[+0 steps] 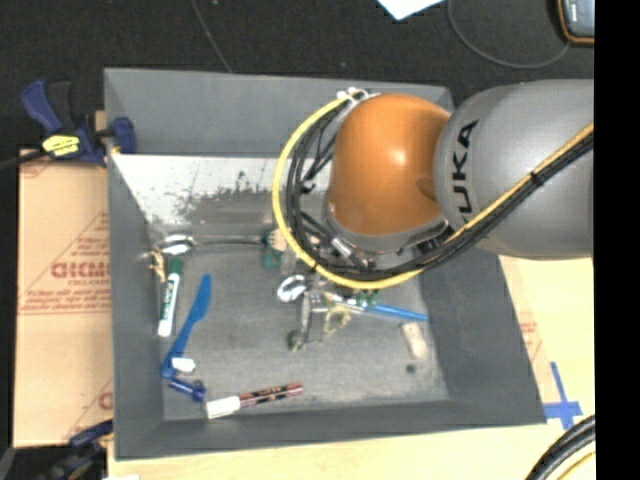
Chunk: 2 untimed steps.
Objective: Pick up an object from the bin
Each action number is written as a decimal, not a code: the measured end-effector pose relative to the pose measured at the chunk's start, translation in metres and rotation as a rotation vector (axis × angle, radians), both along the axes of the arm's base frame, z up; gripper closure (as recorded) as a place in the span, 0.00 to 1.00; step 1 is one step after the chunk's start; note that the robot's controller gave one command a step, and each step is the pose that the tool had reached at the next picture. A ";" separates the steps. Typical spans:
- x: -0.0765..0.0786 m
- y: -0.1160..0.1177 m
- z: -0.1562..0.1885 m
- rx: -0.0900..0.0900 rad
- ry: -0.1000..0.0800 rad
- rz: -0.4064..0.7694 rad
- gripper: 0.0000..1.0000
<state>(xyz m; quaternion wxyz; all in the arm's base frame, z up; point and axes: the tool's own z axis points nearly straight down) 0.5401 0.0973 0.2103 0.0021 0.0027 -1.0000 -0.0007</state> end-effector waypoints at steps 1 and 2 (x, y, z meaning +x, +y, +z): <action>0.002 -0.001 0.003 0.001 -0.007 -0.005 0.00; 0.027 -0.094 -0.140 0.001 -0.010 -0.070 0.00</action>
Offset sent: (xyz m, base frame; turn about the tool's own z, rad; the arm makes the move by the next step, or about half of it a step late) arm 0.0257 -0.0925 -0.1403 0.0676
